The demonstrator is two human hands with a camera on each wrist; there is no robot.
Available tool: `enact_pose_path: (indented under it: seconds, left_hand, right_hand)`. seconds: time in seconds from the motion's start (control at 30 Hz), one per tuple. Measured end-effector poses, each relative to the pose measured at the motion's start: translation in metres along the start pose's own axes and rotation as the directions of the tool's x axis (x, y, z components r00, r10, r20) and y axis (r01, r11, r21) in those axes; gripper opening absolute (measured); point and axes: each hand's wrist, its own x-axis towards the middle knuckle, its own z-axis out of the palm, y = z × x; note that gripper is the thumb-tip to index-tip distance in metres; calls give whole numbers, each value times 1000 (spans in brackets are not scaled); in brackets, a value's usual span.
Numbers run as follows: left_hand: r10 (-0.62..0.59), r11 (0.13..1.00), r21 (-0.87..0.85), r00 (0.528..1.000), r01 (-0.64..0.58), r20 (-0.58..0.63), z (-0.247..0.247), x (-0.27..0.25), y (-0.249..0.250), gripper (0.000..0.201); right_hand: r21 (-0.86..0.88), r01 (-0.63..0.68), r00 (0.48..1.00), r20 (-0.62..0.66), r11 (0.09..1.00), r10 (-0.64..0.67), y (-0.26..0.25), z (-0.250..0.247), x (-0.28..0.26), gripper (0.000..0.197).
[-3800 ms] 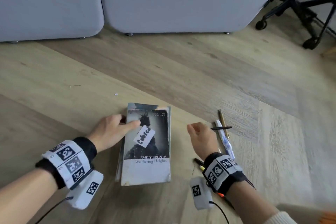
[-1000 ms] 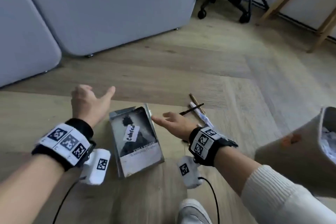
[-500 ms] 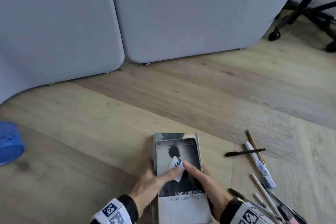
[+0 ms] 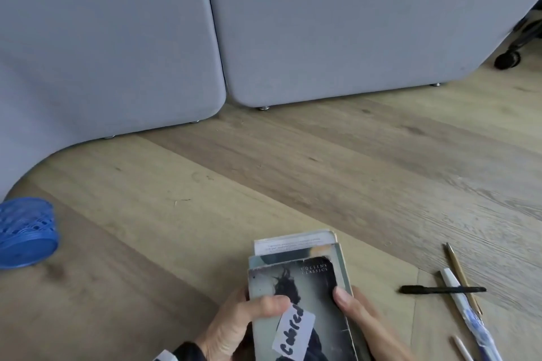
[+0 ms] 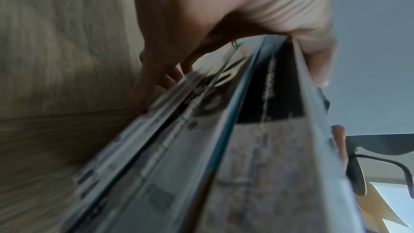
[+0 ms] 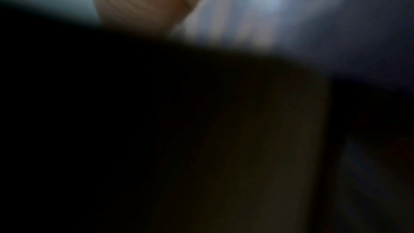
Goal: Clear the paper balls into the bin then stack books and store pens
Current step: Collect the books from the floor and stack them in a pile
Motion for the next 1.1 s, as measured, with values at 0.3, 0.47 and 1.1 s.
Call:
enact_pose_path:
  seconds: [0.3,0.47,1.1]
  left_hand:
    - [187,967,201,970,-154,-155,54,-76,103,60]
    - [286,940,235,947,-247,-147,107,-150,170,47]
    - [-256,907,382,953,179,160,342,-467,324,50]
  right_hand:
    - [-100,69,985,166,993,-52,-114,31,-42,88]
    - [-120,98,981,181,988,-76,-192,62,-108,90]
    - [186,57,992,-125,981,-34,-389,169,-574,71]
